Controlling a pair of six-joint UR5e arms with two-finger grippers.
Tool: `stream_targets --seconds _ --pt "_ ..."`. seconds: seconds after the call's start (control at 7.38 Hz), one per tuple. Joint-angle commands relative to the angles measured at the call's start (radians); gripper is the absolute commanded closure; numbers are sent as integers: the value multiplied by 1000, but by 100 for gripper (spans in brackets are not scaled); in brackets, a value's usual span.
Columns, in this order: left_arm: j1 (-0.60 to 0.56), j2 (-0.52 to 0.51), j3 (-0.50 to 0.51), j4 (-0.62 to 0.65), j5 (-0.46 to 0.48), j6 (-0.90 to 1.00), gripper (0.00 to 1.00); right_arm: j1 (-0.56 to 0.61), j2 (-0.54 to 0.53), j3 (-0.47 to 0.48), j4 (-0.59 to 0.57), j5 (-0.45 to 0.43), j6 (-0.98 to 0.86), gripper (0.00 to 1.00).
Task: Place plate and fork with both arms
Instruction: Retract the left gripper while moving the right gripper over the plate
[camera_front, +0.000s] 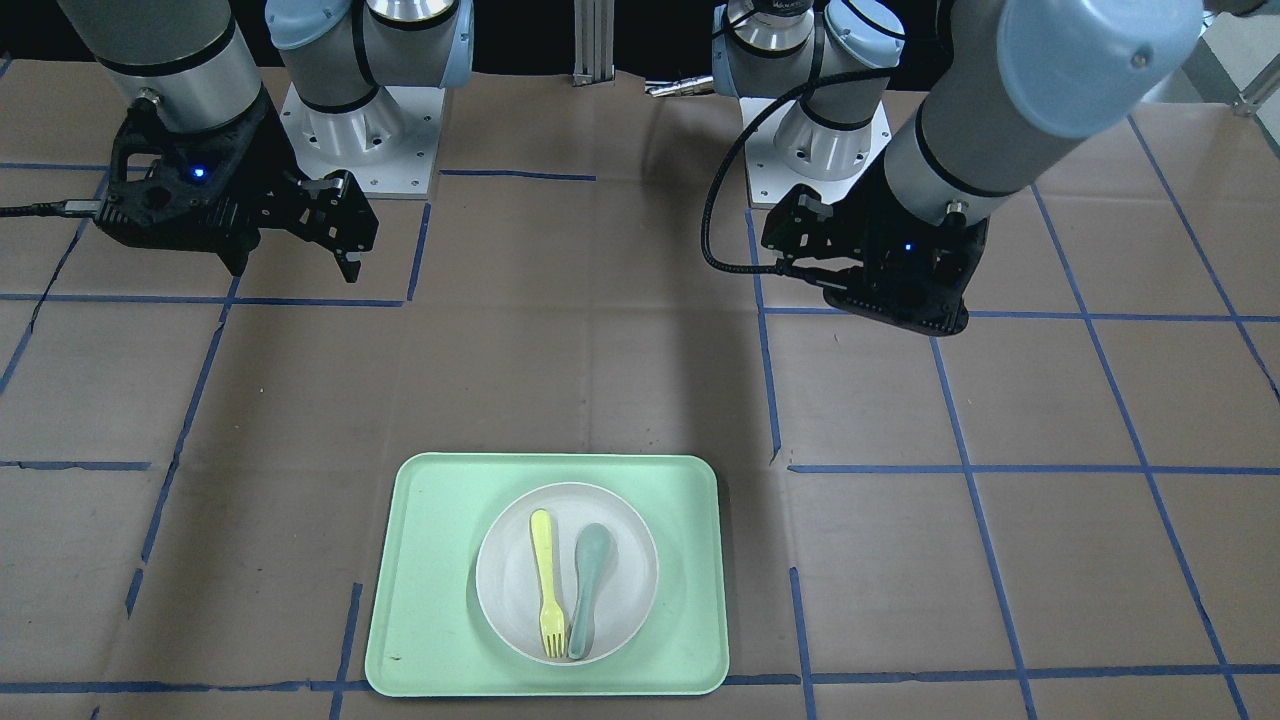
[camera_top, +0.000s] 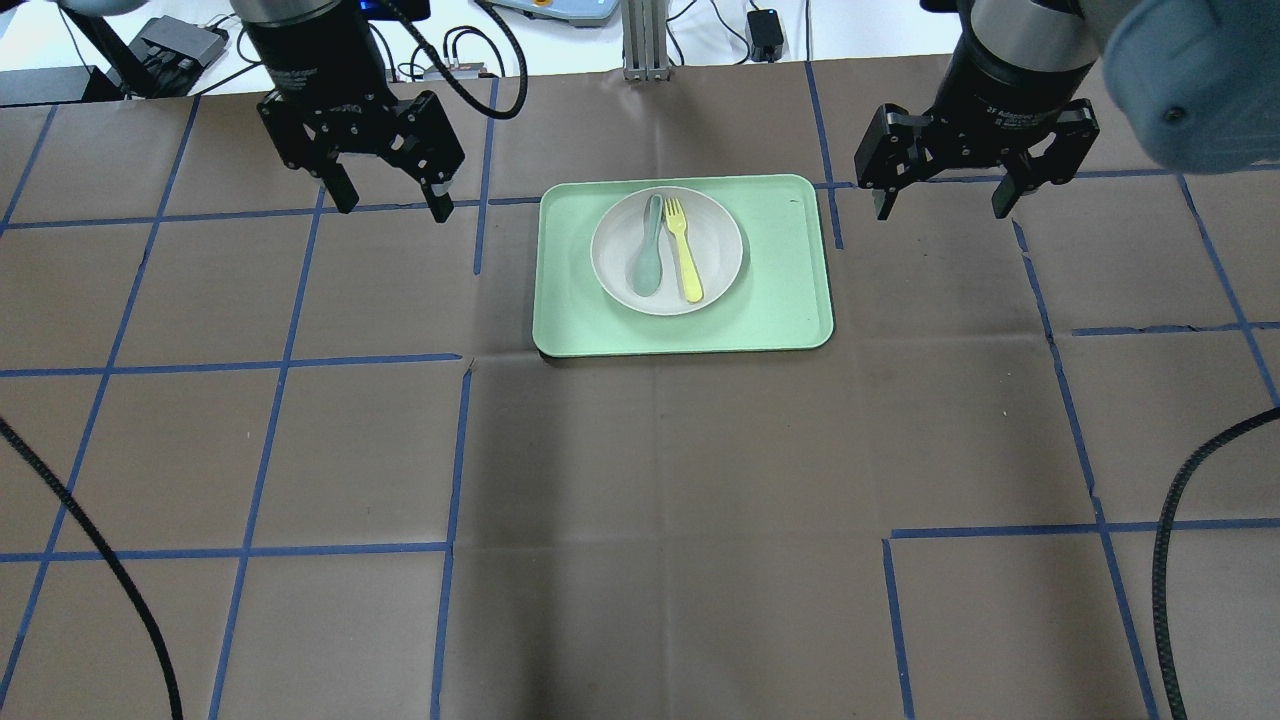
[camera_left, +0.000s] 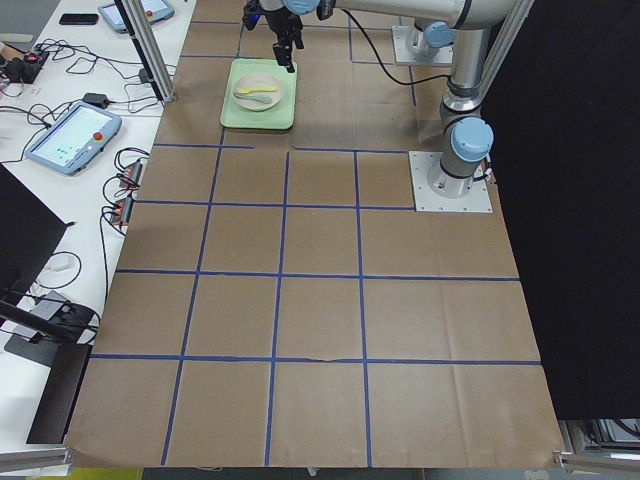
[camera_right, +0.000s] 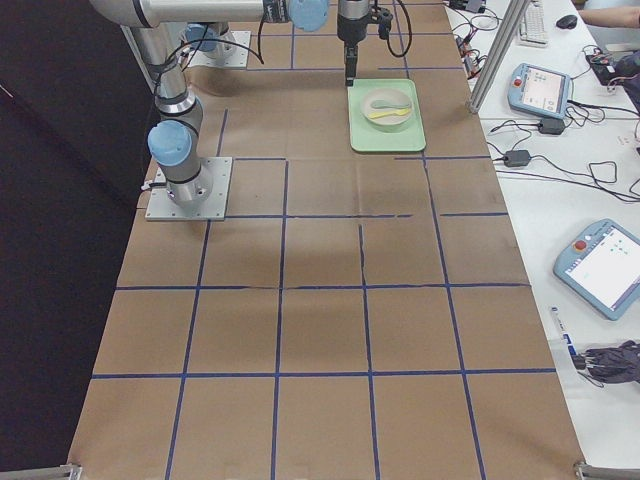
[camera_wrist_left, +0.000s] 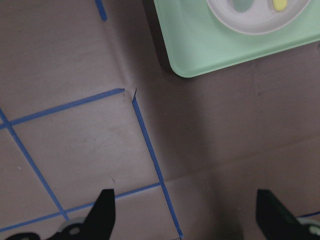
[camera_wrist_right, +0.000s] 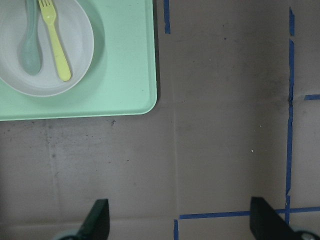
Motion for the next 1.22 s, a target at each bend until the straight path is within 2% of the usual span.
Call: stream_targets --seconds 0.0,0.14,0.41,0.68,0.81,1.08 --pt "34 130 -105 -7 27 -46 0 5 30 -3 -65 77 9 0" --pt "37 179 -160 0 69 -48 0 5 30 -11 -66 67 8 0" --pt "39 227 -222 28 69 -47 0 11 52 -29 -66 75 9 0" --pt "39 250 -272 77 69 -47 0 76 133 -117 -52 50 35 0" --pt "39 259 -279 86 69 -42 0 74 145 -126 -25 35 35 0" --pt "52 262 -282 112 71 -33 0 1 117 -115 60 33 -1 0"
